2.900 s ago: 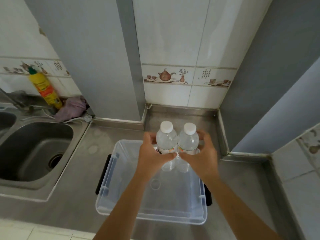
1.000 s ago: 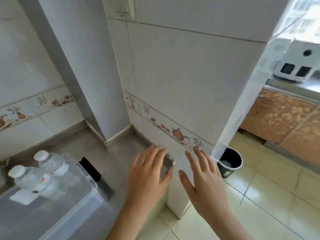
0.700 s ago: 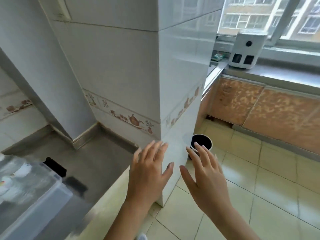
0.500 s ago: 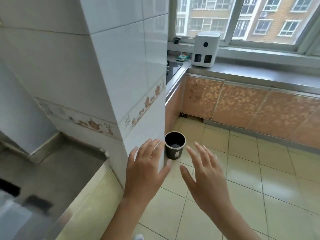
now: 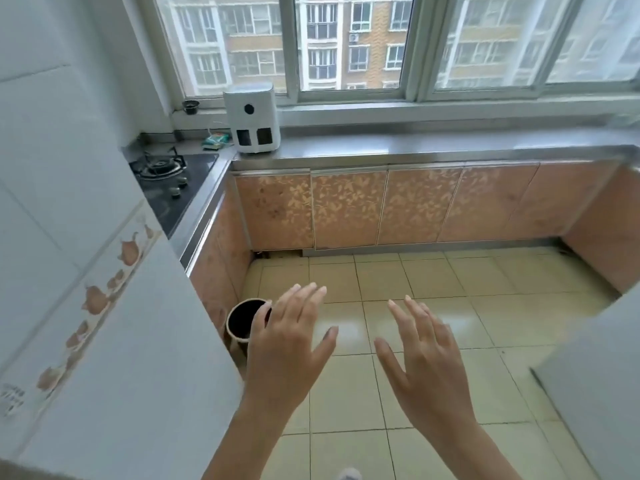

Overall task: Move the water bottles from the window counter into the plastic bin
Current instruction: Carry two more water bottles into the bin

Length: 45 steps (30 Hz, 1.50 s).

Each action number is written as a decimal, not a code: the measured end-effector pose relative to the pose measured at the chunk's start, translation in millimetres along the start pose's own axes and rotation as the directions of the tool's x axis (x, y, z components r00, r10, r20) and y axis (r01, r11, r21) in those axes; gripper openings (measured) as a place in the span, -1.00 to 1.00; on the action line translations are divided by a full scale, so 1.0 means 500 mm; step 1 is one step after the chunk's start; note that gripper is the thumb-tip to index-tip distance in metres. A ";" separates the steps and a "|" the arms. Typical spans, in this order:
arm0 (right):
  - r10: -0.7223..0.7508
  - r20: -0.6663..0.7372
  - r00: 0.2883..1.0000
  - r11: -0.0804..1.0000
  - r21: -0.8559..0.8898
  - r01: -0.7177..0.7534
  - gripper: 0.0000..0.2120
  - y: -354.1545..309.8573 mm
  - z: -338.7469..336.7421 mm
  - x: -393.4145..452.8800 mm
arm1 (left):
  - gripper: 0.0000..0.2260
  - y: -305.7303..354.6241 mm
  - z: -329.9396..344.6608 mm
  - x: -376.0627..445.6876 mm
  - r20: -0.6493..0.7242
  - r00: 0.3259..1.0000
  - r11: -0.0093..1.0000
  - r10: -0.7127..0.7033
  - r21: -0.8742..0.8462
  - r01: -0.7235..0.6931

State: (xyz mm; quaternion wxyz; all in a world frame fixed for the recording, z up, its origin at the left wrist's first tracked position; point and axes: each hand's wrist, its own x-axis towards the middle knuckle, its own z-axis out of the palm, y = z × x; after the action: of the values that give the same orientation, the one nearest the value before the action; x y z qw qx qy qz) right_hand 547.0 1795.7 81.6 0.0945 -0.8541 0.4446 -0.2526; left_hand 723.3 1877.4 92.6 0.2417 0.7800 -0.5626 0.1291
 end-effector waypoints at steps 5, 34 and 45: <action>0.133 -0.029 0.991 0.988 -0.071 -0.135 -0.48 0.091 0.019 0.119 | -0.52 0.017 0.106 0.164 0.016 0.997 0.994 0.075 -0.083 -0.074; 0.458 -0.214 0.863 0.847 -0.190 -0.497 -0.44 0.817 -0.073 0.765 | -0.48 0.556 0.690 0.982 0.080 0.882 0.869 0.465 -0.231 -0.438; 0.496 -0.276 0.823 0.803 -0.215 -0.556 -0.45 1.119 -0.120 1.013 | -0.48 0.777 0.918 1.274 0.051 0.846 0.820 0.530 -0.285 -0.497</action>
State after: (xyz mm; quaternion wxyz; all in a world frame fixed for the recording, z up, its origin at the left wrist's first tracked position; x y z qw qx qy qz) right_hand 359.5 1062.3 93.2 -0.0097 -0.6698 0.7039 -0.2363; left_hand 538.2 1021.0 94.3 0.2617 0.5671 -0.7783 0.0642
